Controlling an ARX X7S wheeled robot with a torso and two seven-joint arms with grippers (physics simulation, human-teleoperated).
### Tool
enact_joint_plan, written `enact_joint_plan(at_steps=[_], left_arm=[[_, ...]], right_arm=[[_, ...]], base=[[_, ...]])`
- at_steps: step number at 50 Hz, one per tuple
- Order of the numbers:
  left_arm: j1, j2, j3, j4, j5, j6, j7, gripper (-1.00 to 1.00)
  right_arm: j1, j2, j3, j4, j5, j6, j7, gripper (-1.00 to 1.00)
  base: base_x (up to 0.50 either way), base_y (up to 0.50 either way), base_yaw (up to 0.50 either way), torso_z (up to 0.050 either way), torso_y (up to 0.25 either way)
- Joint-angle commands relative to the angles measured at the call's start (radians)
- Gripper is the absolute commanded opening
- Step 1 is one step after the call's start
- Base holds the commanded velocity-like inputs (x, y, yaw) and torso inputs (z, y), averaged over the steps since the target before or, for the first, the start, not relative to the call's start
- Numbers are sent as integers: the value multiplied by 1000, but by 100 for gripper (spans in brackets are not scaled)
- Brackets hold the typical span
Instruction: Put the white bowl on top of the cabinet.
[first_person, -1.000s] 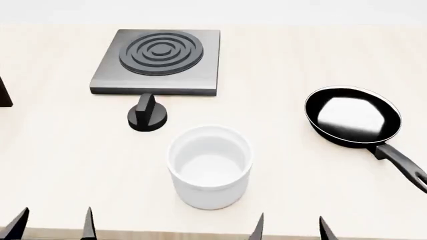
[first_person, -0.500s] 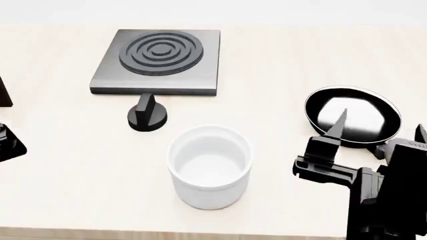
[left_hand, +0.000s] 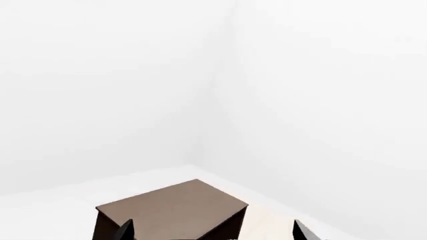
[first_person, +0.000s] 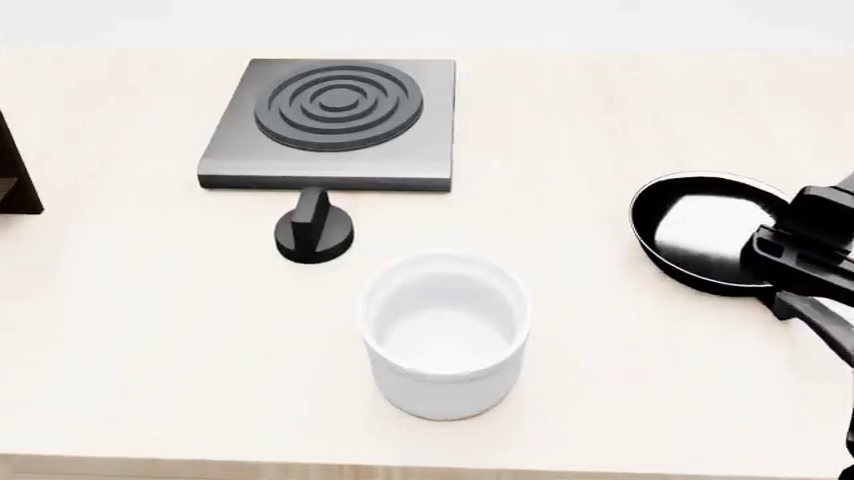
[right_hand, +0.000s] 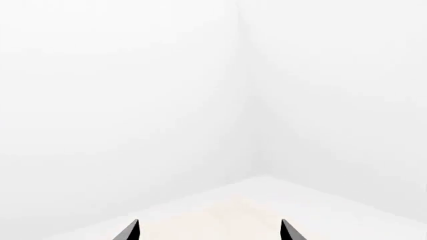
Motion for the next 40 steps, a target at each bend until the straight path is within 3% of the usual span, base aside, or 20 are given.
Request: enact_joint_plan(at_steps=[1, 40], left_arm=[[-11, -10, -20, -9, -14, 2, -17, 100], [5, -27, -2, 6, -36, 5, -42, 100]], right_arm=[[5, 14, 9, -4, 3, -16, 3, 100], [-5, 24, -3, 1, 21, -32, 13, 100]], base=[[0, 500, 0, 0, 0], [0, 500, 0, 0, 0]])
